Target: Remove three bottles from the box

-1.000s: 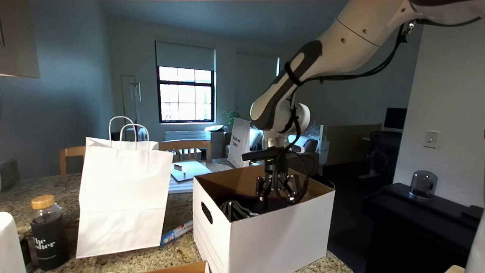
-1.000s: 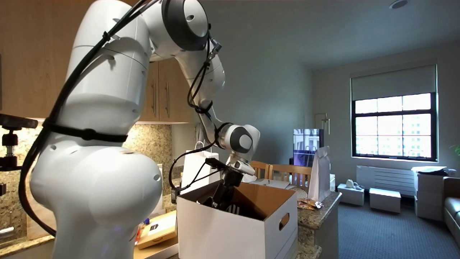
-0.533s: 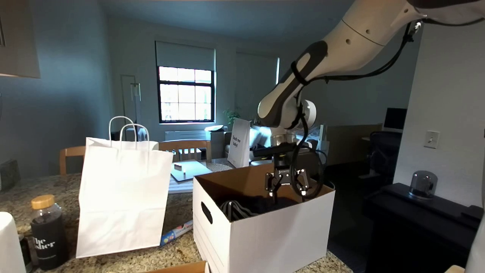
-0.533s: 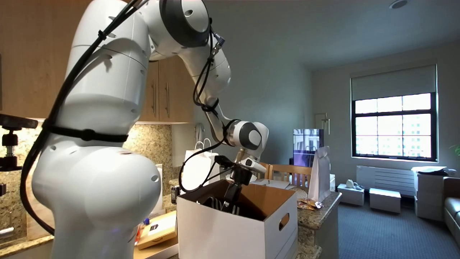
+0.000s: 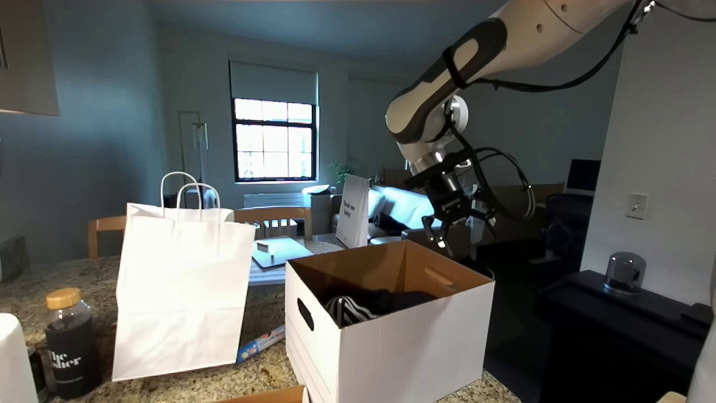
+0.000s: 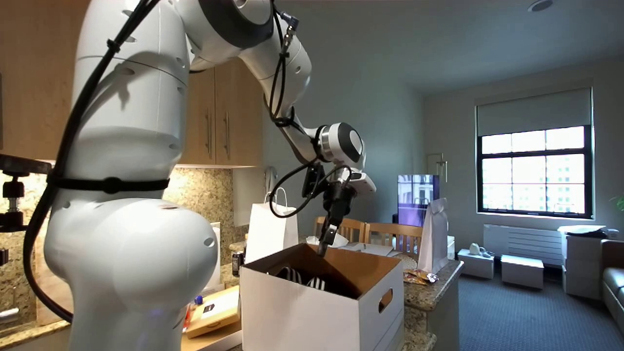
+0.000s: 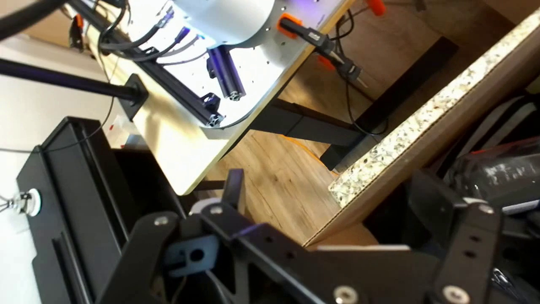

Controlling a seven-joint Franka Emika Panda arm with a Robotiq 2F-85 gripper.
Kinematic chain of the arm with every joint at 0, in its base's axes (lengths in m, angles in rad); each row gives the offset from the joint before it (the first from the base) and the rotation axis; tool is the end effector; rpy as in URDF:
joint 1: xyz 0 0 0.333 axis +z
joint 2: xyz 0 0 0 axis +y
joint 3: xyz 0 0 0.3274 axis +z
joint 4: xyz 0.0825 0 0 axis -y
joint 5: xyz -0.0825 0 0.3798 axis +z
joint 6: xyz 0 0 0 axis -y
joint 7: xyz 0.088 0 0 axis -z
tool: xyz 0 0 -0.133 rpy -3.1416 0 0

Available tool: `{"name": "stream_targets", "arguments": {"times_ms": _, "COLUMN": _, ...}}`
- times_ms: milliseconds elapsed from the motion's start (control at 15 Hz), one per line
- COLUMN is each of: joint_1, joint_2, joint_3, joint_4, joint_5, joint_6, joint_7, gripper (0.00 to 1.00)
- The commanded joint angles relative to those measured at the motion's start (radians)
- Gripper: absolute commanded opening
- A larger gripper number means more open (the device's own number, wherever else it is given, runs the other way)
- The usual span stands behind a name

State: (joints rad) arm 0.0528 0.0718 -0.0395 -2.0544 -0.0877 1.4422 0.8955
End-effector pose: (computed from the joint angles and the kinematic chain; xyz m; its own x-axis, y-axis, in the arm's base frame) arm 0.4566 -0.0063 0.3653 0.5312 -0.7784 -0.3344 -0.5680 -0.6201 0.5411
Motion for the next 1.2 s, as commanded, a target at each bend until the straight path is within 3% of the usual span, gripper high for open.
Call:
{"name": "stream_targets", "arguments": {"times_ms": 0, "joint_1": 0.0, "joint_2": 0.021, "joint_3": 0.03, "joint_4": 0.054, "joint_5": -0.081, "joint_6": -0.021, "joint_7": -0.158, "gripper": 1.0}}
{"name": "stream_targets", "arguments": {"times_ms": 733, "joint_1": 0.084, "joint_2": -0.017, "joint_3": 0.129, "joint_4": -0.066, "joint_5": -0.191, "joint_6": 0.403, "joint_7": -0.364, "gripper": 1.0}}
{"name": "stream_targets", "arguments": {"times_ms": 800, "joint_1": 0.087, "joint_2": -0.02, "joint_3": 0.132, "joint_4": -0.066, "joint_5": -0.188, "joint_6": 0.425, "joint_7": -0.402, "gripper": 1.0}}
{"name": "stream_targets", "arguments": {"times_ms": 867, "joint_1": 0.088, "joint_2": 0.032, "joint_3": 0.128, "joint_4": -0.013, "joint_5": -0.166, "joint_6": 0.372, "joint_7": -0.329, "gripper": 1.0}}
{"name": "stream_targets", "arguments": {"times_ms": 1133, "joint_1": 0.093, "joint_2": 0.062, "joint_3": 0.13, "joint_4": 0.004, "joint_5": -0.179, "joint_6": 0.382, "joint_7": -0.356, "gripper": 1.0}}
